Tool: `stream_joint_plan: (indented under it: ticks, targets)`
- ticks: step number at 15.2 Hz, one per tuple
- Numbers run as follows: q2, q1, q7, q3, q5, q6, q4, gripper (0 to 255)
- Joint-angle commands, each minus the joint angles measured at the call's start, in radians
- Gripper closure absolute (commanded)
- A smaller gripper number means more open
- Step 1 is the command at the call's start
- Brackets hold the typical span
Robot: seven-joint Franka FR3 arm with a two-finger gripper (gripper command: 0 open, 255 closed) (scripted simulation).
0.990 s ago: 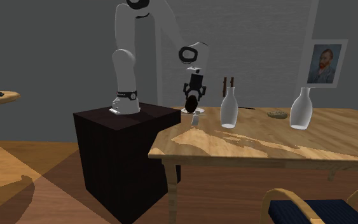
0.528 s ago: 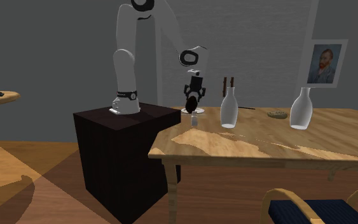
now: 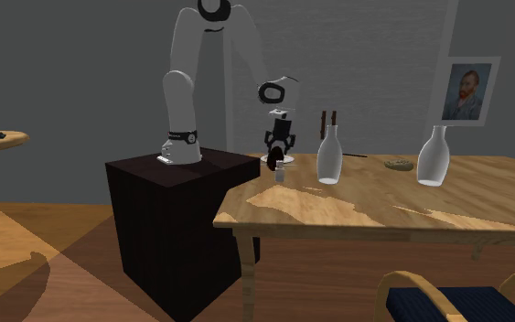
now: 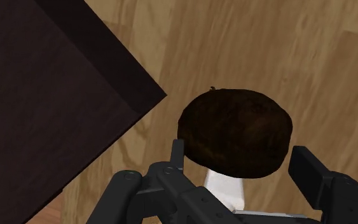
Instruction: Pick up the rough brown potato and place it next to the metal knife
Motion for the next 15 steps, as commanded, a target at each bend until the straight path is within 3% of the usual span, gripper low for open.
stream_joint_plan:
  ticks: [1, 12, 15]
  targets:
    - [0.029, -0.003, -0.008, 0.002, 0.006, 0.028, 0.002, 255]
    - [0.199, -0.018, -0.036, 0.024, 0.040, 0.161, 0.038, 255]
    - [0.199, -0.018, -0.036, 0.024, 0.040, 0.161, 0.038, 255]
